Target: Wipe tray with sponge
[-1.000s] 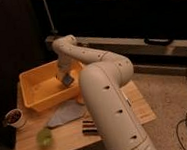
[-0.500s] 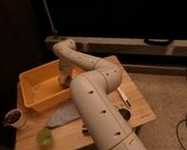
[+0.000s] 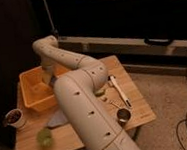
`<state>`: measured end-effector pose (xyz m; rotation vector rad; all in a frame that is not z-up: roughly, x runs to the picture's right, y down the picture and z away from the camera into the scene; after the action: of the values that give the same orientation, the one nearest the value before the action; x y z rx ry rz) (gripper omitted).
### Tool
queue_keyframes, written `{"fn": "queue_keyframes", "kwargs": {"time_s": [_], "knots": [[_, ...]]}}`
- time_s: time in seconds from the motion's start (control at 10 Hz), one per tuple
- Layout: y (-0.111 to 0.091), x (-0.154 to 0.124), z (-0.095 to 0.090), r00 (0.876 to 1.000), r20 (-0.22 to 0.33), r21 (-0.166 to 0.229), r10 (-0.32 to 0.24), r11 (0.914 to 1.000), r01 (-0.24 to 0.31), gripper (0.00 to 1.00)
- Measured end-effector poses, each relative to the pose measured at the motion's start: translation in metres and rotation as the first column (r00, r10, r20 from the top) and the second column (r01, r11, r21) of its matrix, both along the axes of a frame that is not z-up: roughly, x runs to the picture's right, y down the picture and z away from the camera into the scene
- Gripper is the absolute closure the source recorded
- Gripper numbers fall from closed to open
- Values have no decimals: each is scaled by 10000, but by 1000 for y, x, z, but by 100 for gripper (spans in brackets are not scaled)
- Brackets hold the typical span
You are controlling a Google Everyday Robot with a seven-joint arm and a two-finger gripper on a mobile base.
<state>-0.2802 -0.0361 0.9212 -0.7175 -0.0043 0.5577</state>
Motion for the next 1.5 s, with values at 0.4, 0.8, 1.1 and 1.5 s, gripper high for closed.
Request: {"fn": "queue_keyframes", "kwargs": {"time_s": [0.4,0.8,1.1,1.5], "knots": [[44,-10,-26,9984,97,-282,-560,9980,563,100],[32,61,-33,9962,-861,56,-93,9999,98,100],[-2,126,-14,9809,-1920,253,311,9993,-268,100],[-42,141,11,9645,-2559,322,655,9977,-592,100]]}}
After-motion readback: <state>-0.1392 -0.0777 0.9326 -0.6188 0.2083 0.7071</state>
